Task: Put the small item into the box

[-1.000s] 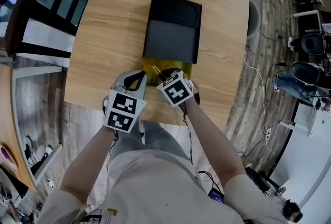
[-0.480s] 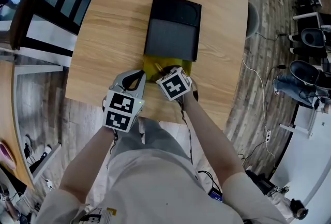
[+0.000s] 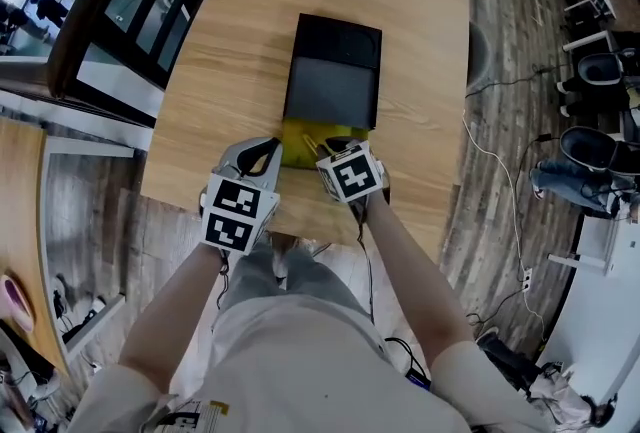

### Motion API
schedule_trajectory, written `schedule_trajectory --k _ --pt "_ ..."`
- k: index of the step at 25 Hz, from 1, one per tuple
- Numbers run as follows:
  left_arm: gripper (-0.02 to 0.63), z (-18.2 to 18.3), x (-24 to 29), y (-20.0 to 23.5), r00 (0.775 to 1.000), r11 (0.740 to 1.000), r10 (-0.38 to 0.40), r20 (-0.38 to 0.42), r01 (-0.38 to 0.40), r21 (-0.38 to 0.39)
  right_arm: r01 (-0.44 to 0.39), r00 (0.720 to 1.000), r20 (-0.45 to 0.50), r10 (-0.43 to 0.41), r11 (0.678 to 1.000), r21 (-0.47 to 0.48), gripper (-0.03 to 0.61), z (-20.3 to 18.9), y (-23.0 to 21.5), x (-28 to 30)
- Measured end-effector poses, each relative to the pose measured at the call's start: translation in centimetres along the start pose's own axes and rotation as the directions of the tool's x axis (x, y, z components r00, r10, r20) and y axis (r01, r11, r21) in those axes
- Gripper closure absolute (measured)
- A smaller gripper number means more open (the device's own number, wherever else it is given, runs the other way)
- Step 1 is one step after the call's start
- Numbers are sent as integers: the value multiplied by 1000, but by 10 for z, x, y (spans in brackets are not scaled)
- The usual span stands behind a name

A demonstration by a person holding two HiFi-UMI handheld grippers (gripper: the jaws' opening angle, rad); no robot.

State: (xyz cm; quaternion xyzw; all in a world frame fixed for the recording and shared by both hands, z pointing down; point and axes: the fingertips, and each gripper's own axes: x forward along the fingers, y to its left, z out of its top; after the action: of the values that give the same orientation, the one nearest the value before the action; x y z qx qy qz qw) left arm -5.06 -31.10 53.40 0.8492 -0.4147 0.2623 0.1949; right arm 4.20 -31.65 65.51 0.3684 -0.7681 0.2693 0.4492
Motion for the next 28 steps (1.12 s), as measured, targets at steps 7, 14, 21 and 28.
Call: schedule_trajectory --k 7,14,21,28 --pt "611 39 -29 -5 996 999 34 82 -37 36 62 973 222 -62 998 6 543 31 -7 -80" --pt "611 81 -72 -6 984 987 75 164 -96 128 51 891 448 -81 996 78 580 66 6 -167" --pt "611 137 -130 -23 949 974 74 305 -135 184 119 721 670 -174 985 126 580 101 16 -272" --pt "611 188 -184 -46 892 971 55 448 -152 184 160 582 790 -192 980 120 580 116 35 -354"
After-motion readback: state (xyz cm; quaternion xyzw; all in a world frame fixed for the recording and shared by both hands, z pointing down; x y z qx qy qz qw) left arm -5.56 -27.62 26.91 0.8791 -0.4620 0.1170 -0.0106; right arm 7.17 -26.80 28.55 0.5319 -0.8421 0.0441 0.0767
